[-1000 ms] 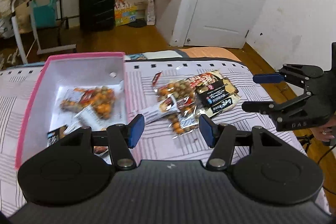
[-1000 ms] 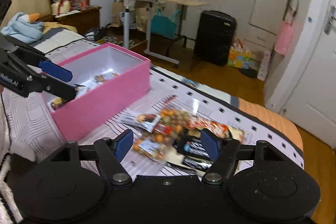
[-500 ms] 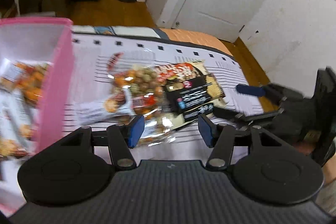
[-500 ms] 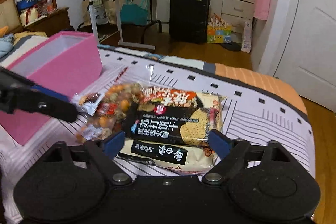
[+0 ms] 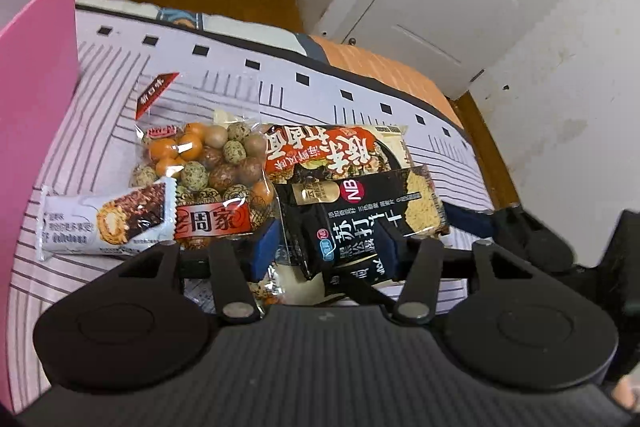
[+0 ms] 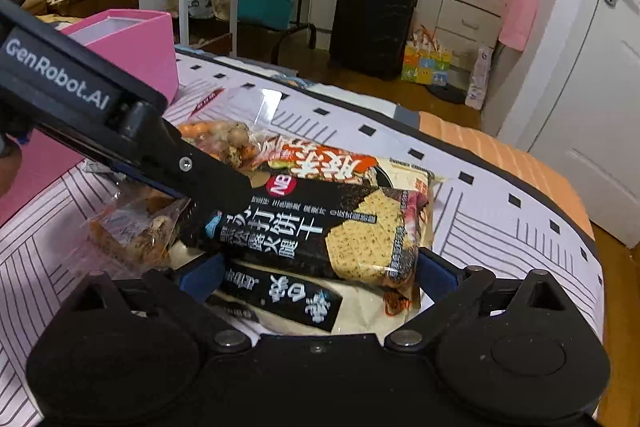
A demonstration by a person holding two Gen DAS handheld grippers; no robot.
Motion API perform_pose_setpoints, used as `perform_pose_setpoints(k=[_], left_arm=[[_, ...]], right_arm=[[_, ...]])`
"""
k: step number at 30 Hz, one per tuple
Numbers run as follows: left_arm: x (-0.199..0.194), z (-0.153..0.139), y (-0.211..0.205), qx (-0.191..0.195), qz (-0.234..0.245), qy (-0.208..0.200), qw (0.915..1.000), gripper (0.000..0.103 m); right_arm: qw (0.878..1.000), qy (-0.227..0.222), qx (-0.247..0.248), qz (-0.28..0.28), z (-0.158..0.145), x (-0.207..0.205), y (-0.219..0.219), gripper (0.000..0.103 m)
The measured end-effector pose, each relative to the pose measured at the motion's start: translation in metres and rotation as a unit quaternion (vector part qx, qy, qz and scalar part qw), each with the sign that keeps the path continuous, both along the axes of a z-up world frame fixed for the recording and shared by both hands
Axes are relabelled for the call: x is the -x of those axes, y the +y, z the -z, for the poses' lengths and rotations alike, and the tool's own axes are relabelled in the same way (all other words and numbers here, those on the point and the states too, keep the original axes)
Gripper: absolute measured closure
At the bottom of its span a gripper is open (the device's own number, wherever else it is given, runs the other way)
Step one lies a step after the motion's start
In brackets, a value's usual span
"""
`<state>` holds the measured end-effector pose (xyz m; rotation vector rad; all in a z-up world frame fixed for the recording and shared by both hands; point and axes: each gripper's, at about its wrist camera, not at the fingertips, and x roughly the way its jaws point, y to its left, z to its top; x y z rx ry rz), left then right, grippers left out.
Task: Organize snacks
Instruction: 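Grasp a third black NB cracker packet with the left gripper, then lift the cracker packet into the pink box and open the left gripper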
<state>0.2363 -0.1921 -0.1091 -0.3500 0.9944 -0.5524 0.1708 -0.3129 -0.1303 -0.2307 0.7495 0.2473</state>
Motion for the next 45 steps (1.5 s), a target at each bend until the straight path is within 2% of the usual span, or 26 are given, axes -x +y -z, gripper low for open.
perform_pose_setpoints(k=[2,6,10,12,13,16,19,22,23,24,26,29,31,33,36,38,42,45], left_arm=[[-0.003,0.000,0.001,0.005,0.001,0.008,1.0000,0.051],[-0.004,0.000,0.005,0.012,0.005,0.019,0.9997,0.052],[-0.003,0.001,0.006,0.009,0.006,0.026,0.9996,0.056],[-0.004,0.001,0.008,0.012,0.004,0.035,0.9993,0.059],[-0.003,0.001,0.009,0.012,0.002,0.036,0.9993,0.063],[0.002,0.000,0.011,0.012,-0.001,0.023,0.9997,0.064],[0.009,-0.001,0.007,0.003,0.003,0.000,1.0000,0.064],[0.014,-0.002,0.002,-0.009,0.004,-0.025,0.9996,0.064],[0.015,-0.002,0.002,-0.007,0.003,-0.031,0.9995,0.064],[0.016,-0.002,0.002,-0.003,0.002,-0.033,0.9995,0.064],[0.015,-0.002,0.004,0.008,-0.002,-0.031,0.9995,0.064],[0.011,-0.001,0.005,0.019,-0.004,-0.028,0.9994,0.062],[0.008,0.001,0.000,0.013,0.004,-0.026,0.9996,0.063],[0.007,0.002,-0.007,-0.004,0.003,-0.036,0.9993,0.063],[0.004,0.000,-0.019,-0.034,0.008,-0.076,0.9965,0.063],[-0.001,0.002,-0.024,-0.047,0.013,-0.081,0.9955,0.063],[-0.011,0.003,-0.026,-0.032,0.042,-0.066,0.9964,0.063],[-0.020,0.005,-0.027,-0.018,0.078,-0.029,0.9964,0.063]], right_arm=[[1.000,0.000,0.001,0.004,0.001,0.001,0.004,0.001],[0.999,-0.012,0.037,0.006,0.005,0.006,0.016,0.002],[0.999,-0.024,0.034,0.029,0.001,0.016,0.015,0.014],[0.998,-0.034,0.027,0.042,-0.003,0.023,0.010,0.031],[0.998,-0.037,0.020,0.047,-0.005,0.026,0.006,0.037],[0.997,-0.039,0.006,0.060,-0.010,0.035,-0.005,0.062],[0.997,-0.040,0.000,0.065,-0.010,0.046,-0.011,0.074],[0.996,-0.042,-0.006,0.075,-0.008,0.061,-0.018,0.082],[0.996,-0.040,-0.008,0.079,-0.007,0.066,-0.020,0.094],[0.996,-0.034,-0.016,0.081,-0.005,0.072,-0.024,0.100],[0.996,-0.028,-0.033,0.081,-0.001,0.079,-0.030,0.100],[0.995,-0.026,-0.045,0.082,0.006,0.085,-0.035,0.091],[0.995,-0.031,-0.042,0.080,0.005,0.085,-0.034,0.058],[0.995,-0.046,-0.043,0.076,0.001,0.083,-0.032,0.043],[0.996,-0.044,-0.041,0.065,-0.003,0.073,-0.024,0.041],[0.997,-0.041,-0.030,0.064,-0.003,0.063,-0.016,0.036],[0.995,-0.045,0.002,0.088,0.005,0.051,-0.005,0.020],[0.992,-0.046,-0.006,0.113,0.006,0.049,-0.009,0.019]])
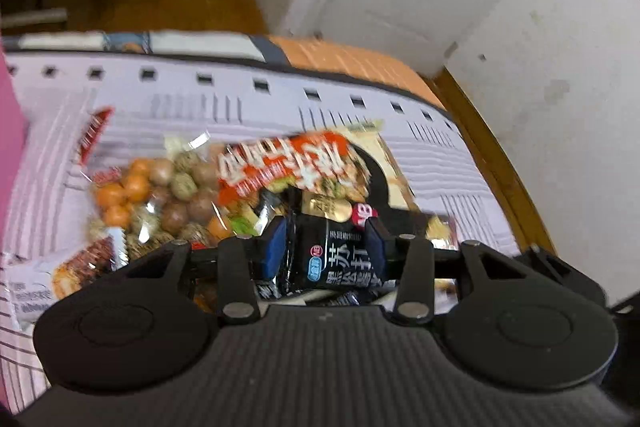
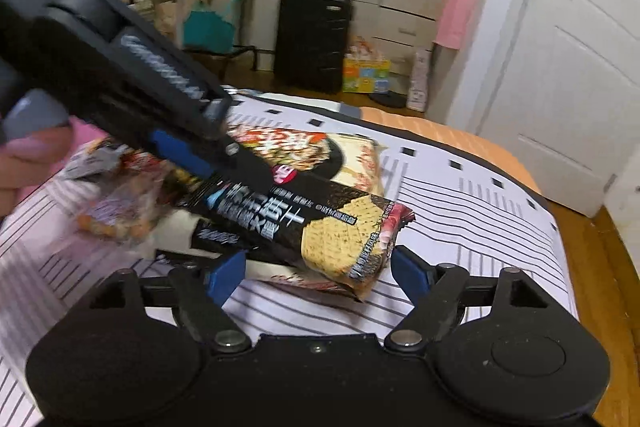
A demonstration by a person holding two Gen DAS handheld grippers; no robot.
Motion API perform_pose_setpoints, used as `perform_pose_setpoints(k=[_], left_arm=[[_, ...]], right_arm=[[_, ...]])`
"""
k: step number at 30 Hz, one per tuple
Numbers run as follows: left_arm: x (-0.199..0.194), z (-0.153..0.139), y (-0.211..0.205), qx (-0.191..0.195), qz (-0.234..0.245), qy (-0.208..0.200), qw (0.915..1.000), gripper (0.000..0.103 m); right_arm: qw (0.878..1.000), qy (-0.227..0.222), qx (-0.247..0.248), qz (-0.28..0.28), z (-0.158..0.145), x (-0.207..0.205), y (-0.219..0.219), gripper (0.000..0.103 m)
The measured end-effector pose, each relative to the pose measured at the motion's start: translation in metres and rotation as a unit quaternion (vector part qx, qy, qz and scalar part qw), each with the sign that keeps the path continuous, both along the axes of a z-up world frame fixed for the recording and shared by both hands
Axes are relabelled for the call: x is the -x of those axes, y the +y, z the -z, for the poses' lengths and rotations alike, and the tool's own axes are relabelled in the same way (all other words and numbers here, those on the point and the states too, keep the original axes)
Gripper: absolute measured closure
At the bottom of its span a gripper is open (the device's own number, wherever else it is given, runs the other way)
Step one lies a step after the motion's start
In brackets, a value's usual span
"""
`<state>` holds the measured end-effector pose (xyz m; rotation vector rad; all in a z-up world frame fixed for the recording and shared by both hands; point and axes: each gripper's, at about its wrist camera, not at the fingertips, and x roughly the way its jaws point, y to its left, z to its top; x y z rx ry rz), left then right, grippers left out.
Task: Organize snacks
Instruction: 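Lift the cracker packet into the pink box and open the left gripper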
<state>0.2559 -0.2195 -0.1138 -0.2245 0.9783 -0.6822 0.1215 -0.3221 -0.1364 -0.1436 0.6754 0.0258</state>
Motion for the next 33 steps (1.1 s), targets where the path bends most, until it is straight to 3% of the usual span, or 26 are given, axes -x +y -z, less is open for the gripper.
perform_pose_setpoints(k=[3,7,10,13,19,24,33], left_arm=[[-0.002,0.002,0.000,0.008,0.016,0.026,0.9995,0.063],[0.001,0.002,-0.001,0.009,-0.006,0.031,0.9995,0.061],[0.008,-0.001,-0.007,-0.009,0.008,0.019,0.9997,0.063],[0.015,0.004,-0.009,0.000,0.017,0.052,0.9985,0.064],[0.043,0.004,-0.004,0.000,0.009,0.071,0.9974,0.059],[0.070,-0.006,0.006,-0.019,0.015,0.086,0.9960,0.051],[0.110,-0.051,0.036,-0.051,0.021,0.071,0.9959,0.050]], right_arm=[[0.999,0.016,-0.038,0.008,0.003,-0.002,-0.009,0.020],[0.999,0.020,-0.040,0.000,0.006,0.001,-0.008,0.019],[0.997,0.025,-0.065,0.017,0.004,0.005,-0.007,0.009],[0.994,0.032,-0.095,0.034,0.002,0.012,-0.006,0.006],[0.991,0.040,-0.111,0.055,-0.006,0.035,0.012,0.000],[0.989,0.060,-0.121,0.058,-0.018,0.053,0.030,0.000],[0.993,0.082,-0.089,0.005,-0.064,0.091,0.075,0.000]])
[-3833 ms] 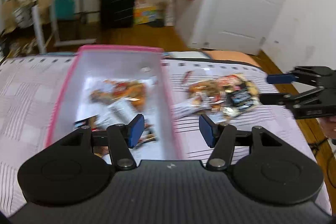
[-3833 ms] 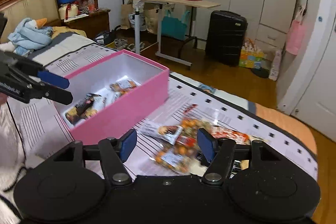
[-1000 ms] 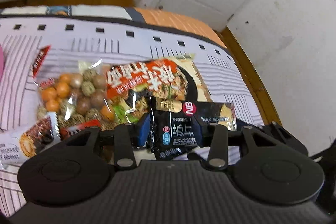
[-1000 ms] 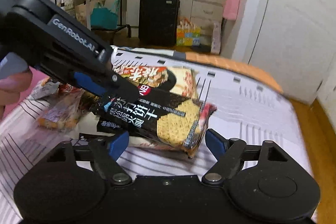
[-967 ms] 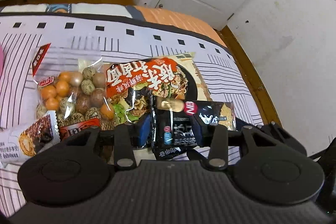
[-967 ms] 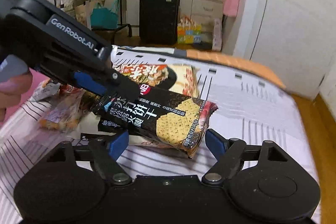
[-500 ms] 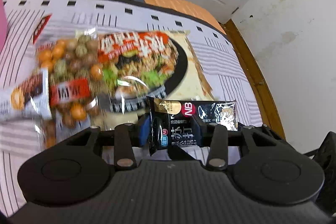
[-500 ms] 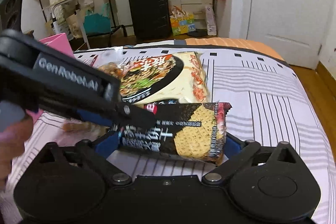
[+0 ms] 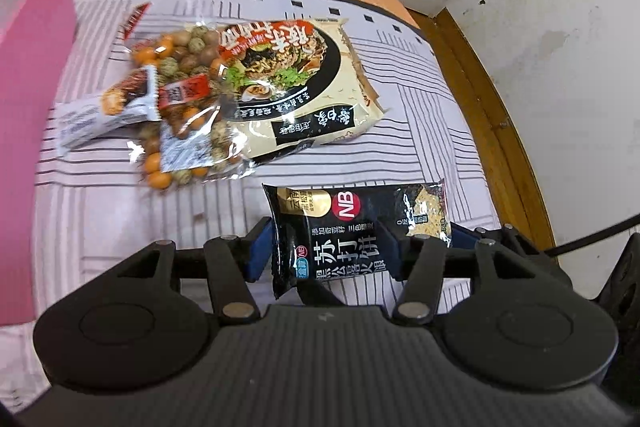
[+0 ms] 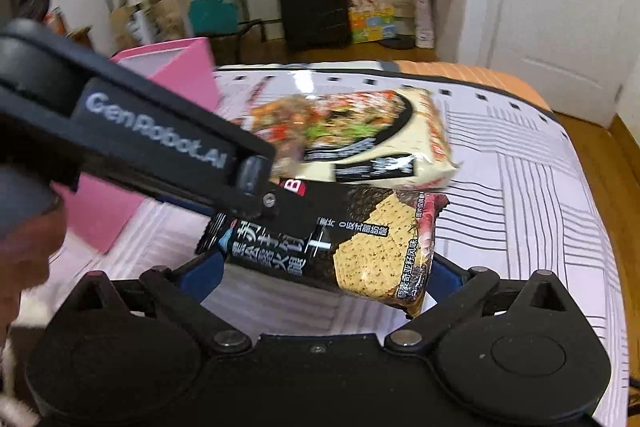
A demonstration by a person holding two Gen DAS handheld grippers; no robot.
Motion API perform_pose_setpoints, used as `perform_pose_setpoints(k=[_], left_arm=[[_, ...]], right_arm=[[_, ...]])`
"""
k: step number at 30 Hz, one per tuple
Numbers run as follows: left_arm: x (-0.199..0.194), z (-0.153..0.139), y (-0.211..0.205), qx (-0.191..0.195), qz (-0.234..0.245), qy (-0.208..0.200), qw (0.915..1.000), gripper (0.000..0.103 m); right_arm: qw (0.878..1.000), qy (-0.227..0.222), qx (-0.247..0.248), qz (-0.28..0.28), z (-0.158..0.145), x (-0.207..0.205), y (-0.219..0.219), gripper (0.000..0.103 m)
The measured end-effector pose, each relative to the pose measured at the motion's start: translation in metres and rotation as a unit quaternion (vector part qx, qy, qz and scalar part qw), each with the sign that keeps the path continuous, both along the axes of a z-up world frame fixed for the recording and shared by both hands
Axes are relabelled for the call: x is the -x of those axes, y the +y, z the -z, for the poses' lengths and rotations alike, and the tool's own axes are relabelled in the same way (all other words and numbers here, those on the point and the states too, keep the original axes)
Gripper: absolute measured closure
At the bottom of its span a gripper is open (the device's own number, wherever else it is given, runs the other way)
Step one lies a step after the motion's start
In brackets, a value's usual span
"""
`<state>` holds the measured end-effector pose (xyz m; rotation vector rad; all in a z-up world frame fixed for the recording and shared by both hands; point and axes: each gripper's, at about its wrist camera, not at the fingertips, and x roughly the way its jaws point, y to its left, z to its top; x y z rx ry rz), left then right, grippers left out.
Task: Organize snacks
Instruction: 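Lift the cracker packet into the pink box and open the left gripper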
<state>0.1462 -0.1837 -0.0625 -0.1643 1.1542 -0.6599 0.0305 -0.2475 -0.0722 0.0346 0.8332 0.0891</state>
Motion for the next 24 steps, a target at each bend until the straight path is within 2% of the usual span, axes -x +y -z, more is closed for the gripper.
perform_pose_setpoints(k=[9,15,17,19,20,22,24], left_arm=[[0.033,-0.046,0.053,-0.014,-0.004,-0.022,0.9996,0.048],[0.045,-0.071,0.105,-0.008,-0.030,-0.043,0.9986,0.047],[0.045,-0.077,0.123,-0.006,-0.041,-0.050,0.9979,0.047],[0.043,-0.081,0.145,0.003,-0.056,-0.051,0.9971,0.047],[0.041,-0.082,0.156,0.006,-0.064,-0.053,0.9965,0.047],[0.037,-0.084,0.176,0.003,-0.086,-0.062,0.9944,0.047],[0.029,-0.082,0.196,-0.001,-0.103,-0.062,0.9928,0.047]], right_arm=[[0.997,-0.002,-0.020,-0.074,-0.043,0.015,0.045,0.000],[0.991,-0.018,-0.030,-0.131,-0.063,0.009,0.084,0.000],[0.988,-0.023,-0.036,-0.150,-0.069,0.002,0.097,0.003],[0.986,-0.021,-0.045,-0.158,-0.072,-0.008,0.107,0.017],[0.986,-0.019,-0.052,-0.160,-0.072,-0.015,0.111,0.021],[0.985,-0.020,-0.060,-0.160,-0.071,-0.030,0.121,0.038],[0.983,-0.018,-0.072,-0.169,-0.067,-0.045,0.128,0.044]])
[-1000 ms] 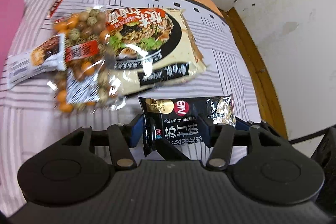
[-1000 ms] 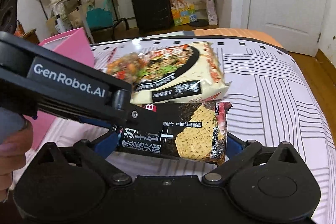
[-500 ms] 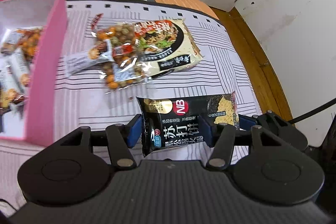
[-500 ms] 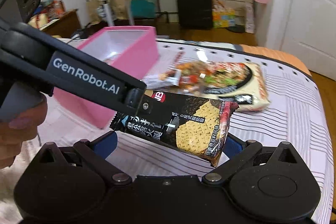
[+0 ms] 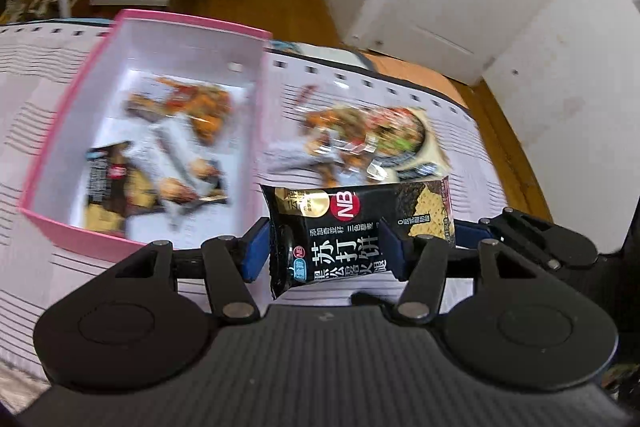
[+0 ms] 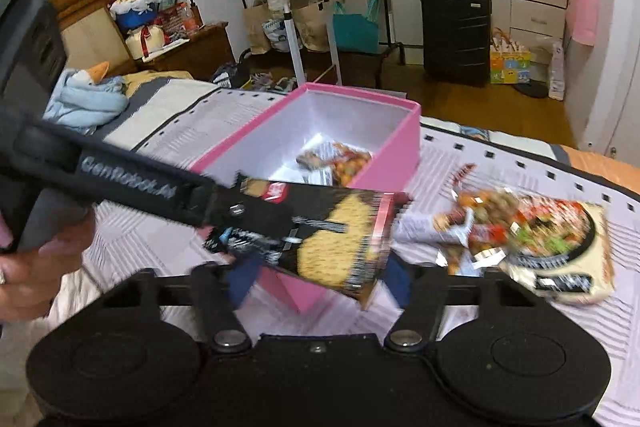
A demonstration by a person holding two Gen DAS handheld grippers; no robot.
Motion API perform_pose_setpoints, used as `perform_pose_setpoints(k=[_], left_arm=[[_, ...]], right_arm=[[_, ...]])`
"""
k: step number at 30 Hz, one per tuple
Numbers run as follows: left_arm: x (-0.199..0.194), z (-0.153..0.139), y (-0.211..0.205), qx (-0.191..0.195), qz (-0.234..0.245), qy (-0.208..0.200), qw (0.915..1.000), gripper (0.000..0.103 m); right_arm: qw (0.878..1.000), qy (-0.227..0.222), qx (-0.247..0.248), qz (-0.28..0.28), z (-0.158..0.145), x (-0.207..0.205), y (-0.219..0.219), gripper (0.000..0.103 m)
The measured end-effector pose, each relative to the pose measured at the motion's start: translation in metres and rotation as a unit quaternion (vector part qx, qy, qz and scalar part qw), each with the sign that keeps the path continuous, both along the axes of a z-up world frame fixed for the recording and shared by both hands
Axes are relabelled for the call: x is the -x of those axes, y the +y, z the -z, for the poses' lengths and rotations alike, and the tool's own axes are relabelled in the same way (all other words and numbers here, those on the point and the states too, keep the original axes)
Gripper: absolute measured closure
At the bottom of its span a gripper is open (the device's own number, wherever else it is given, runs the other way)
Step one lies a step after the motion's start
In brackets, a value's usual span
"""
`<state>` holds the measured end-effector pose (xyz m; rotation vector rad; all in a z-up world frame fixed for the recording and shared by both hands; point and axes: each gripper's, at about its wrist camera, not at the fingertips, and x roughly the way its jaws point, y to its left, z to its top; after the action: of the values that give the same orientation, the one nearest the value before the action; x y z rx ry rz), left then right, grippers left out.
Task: Organize snacks
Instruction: 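Lift the cracker packet into the pink box and open the left gripper, then move the left gripper back toward the snack pile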
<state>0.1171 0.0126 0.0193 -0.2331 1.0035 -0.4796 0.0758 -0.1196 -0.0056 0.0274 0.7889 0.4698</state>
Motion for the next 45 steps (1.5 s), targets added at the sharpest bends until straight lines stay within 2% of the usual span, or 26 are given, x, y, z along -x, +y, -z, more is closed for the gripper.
perform_pose_setpoints(k=[1,3,8,11,15,17,18,20,22,24,28,33,36,39,41,45], left_arm=[[-0.004,0.002,0.009,-0.001,-0.008,0.001,1.0000,0.047],[-0.015,0.007,0.027,0.000,-0.028,0.004,0.9996,0.047],[-0.041,0.024,0.066,0.013,-0.066,0.022,0.9975,0.047],[-0.055,0.035,0.080,0.007,-0.086,0.026,0.9960,0.047],[-0.068,0.053,0.090,-0.002,-0.107,0.032,0.9937,0.046],[-0.072,0.061,0.094,-0.006,-0.110,0.034,0.9933,0.046],[-0.073,0.064,0.095,-0.011,-0.116,0.032,0.9927,0.046],[-0.070,0.067,0.094,-0.040,-0.137,0.013,0.9897,0.045],[-0.063,0.065,0.090,-0.072,-0.146,-0.017,0.9866,0.044],[-0.058,0.061,0.084,-0.084,-0.134,-0.028,0.9869,0.044],[-0.047,0.043,0.074,-0.062,-0.113,-0.040,0.9909,0.044],[-0.027,0.013,0.042,-0.045,-0.072,-0.062,0.9944,0.045],[-0.021,0.003,0.015,-0.031,-0.052,-0.063,0.9962,0.045],[-0.017,-0.003,-0.013,-0.027,-0.040,-0.064,0.9968,0.047],[-0.019,-0.001,-0.031,-0.023,-0.043,-0.060,0.9970,0.048],[-0.034,0.018,-0.061,-0.001,-0.076,-0.017,0.9970,0.048]], right_arm=[[1.000,0.004,-0.008,-0.004,0.002,-0.008,0.004,0.048],[1.000,0.010,-0.010,-0.011,0.008,-0.021,0.016,0.049],[0.999,0.028,-0.012,-0.023,0.024,-0.048,0.044,0.049],[0.999,0.042,-0.006,-0.022,0.039,-0.063,0.059,0.047],[0.999,0.046,0.013,-0.018,0.052,-0.070,0.074,0.038],[0.999,0.024,0.026,-0.017,0.051,-0.063,0.077,0.036],[0.999,0.012,0.028,-0.021,0.049,-0.058,0.077,0.030],[0.999,-0.009,0.025,-0.024,0.041,-0.046,0.071,0.024],[0.999,-0.024,0.019,-0.022,0.030,-0.035,0.059,0.021],[0.999,-0.037,0.013,-0.021,0.019,-0.025,0.043,0.021],[0.996,-0.081,0.031,-0.012,0.003,-0.010,0.004,0.021],[0.991,-0.120,0.052,-0.001,-0.010,-0.011,-0.048,0.021],[0.991,-0.124,0.043,-0.038,-0.014,-0.016,-0.070,0.022],[0.987,-0.124,0.064,-0.078,-0.007,-0.025,-0.080,0.024],[0.983,-0.123,0.086,-0.105,0.003,-0.031,-0.082,0.027],[0.969,-0.115,0.141,-0.166,0.031,-0.047,-0.079,0.029]])
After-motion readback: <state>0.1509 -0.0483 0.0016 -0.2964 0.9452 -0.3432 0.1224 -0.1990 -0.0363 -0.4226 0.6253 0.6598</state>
